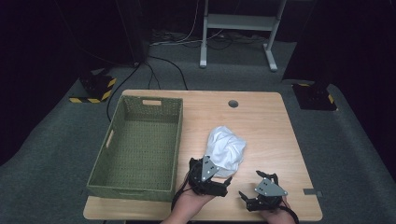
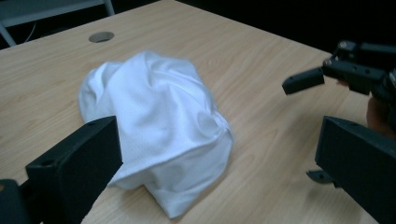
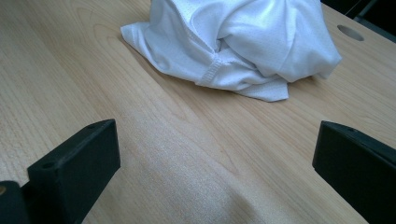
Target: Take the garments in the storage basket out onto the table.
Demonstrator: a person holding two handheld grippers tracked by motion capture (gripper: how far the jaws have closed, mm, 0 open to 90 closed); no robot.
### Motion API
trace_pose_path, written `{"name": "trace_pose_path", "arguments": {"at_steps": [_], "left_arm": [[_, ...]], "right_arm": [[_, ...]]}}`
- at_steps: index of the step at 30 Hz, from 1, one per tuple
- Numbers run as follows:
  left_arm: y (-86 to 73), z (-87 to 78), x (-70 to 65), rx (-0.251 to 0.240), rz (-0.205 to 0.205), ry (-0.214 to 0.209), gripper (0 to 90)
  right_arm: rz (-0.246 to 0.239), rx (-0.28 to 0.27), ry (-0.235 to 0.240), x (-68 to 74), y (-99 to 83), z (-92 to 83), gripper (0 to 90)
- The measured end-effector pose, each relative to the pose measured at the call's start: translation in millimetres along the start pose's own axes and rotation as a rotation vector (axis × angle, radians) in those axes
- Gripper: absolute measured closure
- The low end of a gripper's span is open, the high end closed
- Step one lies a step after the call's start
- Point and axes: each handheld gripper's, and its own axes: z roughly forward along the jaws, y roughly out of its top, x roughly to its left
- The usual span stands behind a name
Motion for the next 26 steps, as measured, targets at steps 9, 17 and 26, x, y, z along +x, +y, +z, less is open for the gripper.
{"name": "trace_pose_path", "arguments": {"at_steps": [9,17,26], "left_arm": [[-38.1,11.5,-3.9,0.096,0.004,-0.019,0.6],[-58.9,22.4,0.9,0.156,-0.003,-0.009,0.5],[-60.3,24.4,1.3,0.165,-0.010,-0.018,0.2]], "right_arm": [[-0.004,0.005,-0.002,0.6,0.1,0.3,0.2],[-0.003,0.004,0.001,0.4,0.1,0.2,0.2],[0.005,-0.006,0.005,-1.1,-0.4,-0.7,0.2]]}}
